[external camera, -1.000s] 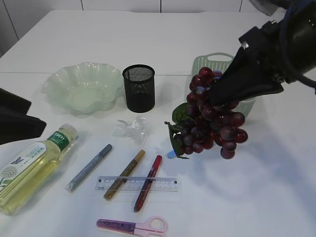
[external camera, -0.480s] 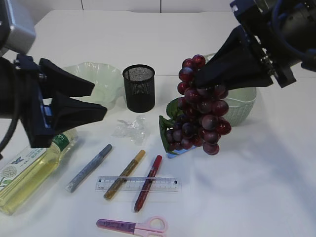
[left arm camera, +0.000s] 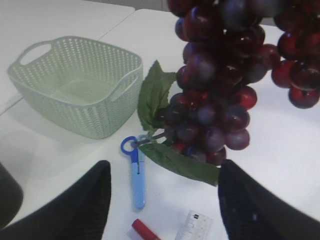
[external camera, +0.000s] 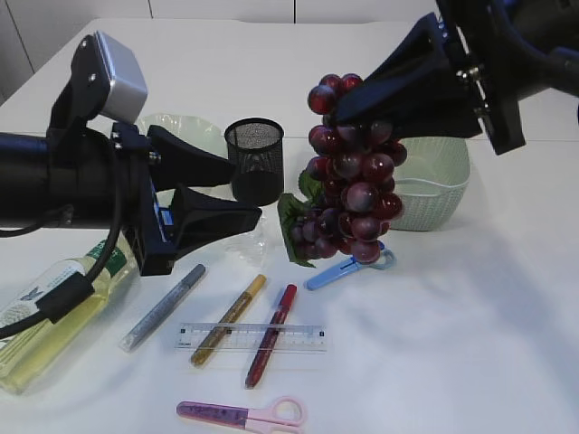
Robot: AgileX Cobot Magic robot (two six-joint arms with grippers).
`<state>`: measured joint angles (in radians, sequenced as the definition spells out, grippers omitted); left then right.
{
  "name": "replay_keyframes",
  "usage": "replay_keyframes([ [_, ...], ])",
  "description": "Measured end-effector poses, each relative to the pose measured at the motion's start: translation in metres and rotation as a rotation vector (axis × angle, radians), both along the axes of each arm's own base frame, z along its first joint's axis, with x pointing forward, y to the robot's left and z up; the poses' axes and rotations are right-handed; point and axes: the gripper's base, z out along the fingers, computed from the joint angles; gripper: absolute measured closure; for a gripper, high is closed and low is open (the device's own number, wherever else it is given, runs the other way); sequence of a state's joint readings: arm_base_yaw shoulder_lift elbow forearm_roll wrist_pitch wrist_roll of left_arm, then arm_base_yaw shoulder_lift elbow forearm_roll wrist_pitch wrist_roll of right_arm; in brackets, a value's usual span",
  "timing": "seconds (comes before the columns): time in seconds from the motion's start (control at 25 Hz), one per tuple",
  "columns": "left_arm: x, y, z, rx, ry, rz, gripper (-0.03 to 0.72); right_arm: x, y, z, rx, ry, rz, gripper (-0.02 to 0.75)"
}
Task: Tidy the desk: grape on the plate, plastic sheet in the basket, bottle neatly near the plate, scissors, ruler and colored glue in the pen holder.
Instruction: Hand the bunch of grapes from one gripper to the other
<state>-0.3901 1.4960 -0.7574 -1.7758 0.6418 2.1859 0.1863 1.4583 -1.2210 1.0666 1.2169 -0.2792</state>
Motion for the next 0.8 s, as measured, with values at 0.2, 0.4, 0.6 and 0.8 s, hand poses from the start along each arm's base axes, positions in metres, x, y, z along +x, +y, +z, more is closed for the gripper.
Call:
replay_keyframes([
  [0.2,0.000,-0.004,-0.003,-0.030,0.016,-0.043,0.174,0.000,0.003,0.006,0.083,0.021,-0.015,0.589],
  [0.4,0.002,-0.008,0.007,-0.065,-0.011,-0.076,0.160,0.001,0.005,0.010,0.128,0.038,-0.027,0.589],
  [0.6,0.008,-0.012,0.024,-0.102,-0.061,-0.101,0.158,0.001,0.006,0.012,0.158,0.047,-0.033,0.589],
  [0.8,0.015,-0.018,0.030,-0.125,-0.074,-0.122,0.119,0.001,0.007,0.014,0.180,0.051,-0.036,0.589],
])
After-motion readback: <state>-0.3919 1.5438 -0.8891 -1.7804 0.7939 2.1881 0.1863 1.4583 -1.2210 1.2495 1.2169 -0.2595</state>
